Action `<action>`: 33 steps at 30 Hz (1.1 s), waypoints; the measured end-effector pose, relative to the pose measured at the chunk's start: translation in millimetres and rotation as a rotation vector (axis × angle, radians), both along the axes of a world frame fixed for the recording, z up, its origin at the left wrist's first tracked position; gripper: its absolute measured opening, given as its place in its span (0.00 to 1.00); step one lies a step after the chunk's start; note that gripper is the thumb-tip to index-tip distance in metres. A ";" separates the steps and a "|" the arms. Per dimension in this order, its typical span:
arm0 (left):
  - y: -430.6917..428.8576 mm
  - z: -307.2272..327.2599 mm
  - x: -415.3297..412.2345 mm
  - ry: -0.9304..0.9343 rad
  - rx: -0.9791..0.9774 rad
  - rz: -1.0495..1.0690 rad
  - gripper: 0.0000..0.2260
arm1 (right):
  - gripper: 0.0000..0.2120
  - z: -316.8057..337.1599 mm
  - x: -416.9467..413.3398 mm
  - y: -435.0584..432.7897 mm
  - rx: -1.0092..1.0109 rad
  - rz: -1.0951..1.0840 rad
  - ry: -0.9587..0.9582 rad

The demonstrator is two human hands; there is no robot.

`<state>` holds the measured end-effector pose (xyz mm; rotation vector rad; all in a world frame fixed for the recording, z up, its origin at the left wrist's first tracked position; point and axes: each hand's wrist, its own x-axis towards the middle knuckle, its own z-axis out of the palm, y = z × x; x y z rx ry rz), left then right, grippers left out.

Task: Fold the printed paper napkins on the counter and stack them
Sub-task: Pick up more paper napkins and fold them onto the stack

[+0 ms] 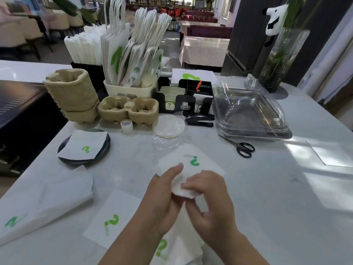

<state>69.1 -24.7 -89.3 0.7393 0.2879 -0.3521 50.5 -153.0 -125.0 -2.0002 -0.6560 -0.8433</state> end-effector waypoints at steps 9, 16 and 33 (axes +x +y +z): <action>48.6 -26.1 25.0 -0.345 0.579 -0.063 0.12 | 0.32 3.9 42.6 -22.5 0.624 0.177 0.905; 44.7 -33.7 61.7 -0.560 0.859 -0.017 0.10 | 0.18 10.2 73.3 8.6 0.536 0.064 0.817; 19.5 -30.3 64.4 -0.418 0.816 0.346 0.12 | 0.28 1.5 71.9 16.9 0.539 0.015 0.756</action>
